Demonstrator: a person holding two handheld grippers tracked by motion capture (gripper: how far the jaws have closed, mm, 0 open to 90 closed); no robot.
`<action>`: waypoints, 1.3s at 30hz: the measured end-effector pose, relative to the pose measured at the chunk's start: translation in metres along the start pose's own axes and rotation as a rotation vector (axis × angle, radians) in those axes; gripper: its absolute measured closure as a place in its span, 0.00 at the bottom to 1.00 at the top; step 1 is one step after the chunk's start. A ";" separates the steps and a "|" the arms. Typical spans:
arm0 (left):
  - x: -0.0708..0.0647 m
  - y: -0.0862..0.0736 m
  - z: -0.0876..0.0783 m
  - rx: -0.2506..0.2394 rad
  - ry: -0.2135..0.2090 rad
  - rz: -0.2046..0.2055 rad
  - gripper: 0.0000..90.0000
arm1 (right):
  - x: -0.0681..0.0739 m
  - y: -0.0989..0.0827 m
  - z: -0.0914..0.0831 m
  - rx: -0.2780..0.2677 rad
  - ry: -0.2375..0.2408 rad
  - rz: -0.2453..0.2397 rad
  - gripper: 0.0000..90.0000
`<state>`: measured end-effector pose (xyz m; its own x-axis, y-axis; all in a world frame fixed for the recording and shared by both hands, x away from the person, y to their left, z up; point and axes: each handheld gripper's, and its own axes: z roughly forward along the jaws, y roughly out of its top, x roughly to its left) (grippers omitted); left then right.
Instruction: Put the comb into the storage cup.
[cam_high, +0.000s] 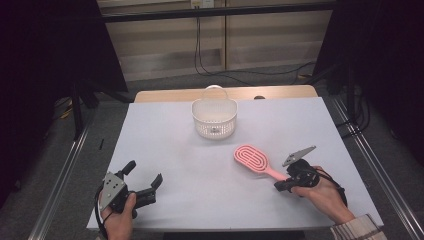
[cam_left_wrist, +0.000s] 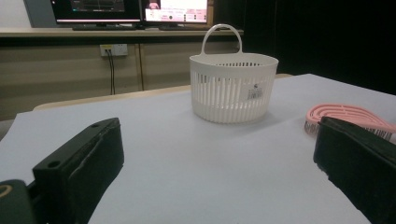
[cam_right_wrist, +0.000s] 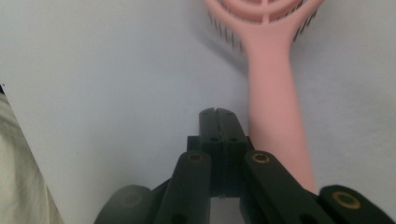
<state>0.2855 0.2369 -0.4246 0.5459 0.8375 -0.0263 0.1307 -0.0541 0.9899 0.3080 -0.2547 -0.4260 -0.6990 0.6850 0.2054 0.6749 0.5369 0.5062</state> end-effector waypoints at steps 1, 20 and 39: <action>0.000 0.000 0.000 0.000 -0.002 -0.004 0.02 | 0.001 0.001 -0.001 -0.020 0.004 -0.010 1.00; 0.000 0.000 0.000 -0.001 0.001 -0.002 0.02 | 0.001 0.004 -0.015 -0.179 -0.017 -0.025 0.79; 0.000 0.000 0.001 0.002 -0.003 -0.005 0.02 | -0.007 0.010 -0.017 -0.318 -0.193 0.052 0.12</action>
<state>0.2863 0.2367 -0.4250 0.5475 0.8362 -0.0314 0.1353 -0.0514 0.9895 0.3151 -0.2626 -0.4082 -0.5879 0.8038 0.0914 0.5802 0.3402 0.7400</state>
